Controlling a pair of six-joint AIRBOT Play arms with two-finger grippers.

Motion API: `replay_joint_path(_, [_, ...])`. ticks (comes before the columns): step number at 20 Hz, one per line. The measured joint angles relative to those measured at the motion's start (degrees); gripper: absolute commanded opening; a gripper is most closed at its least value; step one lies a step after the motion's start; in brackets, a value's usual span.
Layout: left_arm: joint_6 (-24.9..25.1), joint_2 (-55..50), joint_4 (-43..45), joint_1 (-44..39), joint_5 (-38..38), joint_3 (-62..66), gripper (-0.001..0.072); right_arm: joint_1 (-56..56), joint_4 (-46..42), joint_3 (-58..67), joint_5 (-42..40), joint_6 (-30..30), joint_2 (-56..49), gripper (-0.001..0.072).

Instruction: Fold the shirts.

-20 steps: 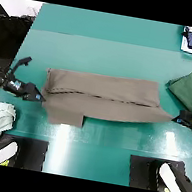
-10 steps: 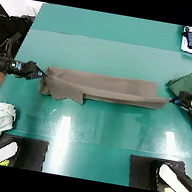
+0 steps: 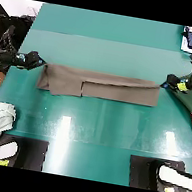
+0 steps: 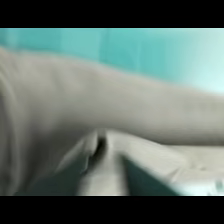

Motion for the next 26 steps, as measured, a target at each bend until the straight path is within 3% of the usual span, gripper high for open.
replay_joint_path(4, [-0.3,-0.6,-2.2,0.0,5.5,0.6,0.064,1.6,1.5,5.5,-3.4,0.9,-5.3,0.0576])
replay_joint_path(7, [-0.3,-0.8,-3.1,0.0,3.8,1.8,0.0073,0.5,2.3,8.2,0.0,-0.2,-7.8,0.0574])
replay_joint_path(8, [0.0,-0.8,-3.3,0.0,2.3,2.0,0.0028,-0.5,2.4,8.1,1.4,-1.0,-8.3,0.0574])
replay_joint_path(15, [4.0,-0.8,-3.5,0.0,-11.0,2.5,0.0027,-9.2,5.9,-1.9,6.5,-8.2,-9.3,0.0573])
replay_joint_path(21, [4.4,-0.8,-3.6,0.0,-15.1,2.5,0.0027,-11.6,12.3,-6.5,4.1,-13.8,-11.0,0.057])
replay_joint_path(25, [4.4,-0.8,-3.6,0.0,-17.3,2.5,0.0027,-9.2,14.1,-4.2,5.6,-14.9,-14.9,0.0481])
replay_joint_path(26, [4.4,-0.8,-3.6,0.0,-17.8,2.5,0.0027,-8.3,14.4,-3.5,5.6,-15.0,-15.8,0.0427])
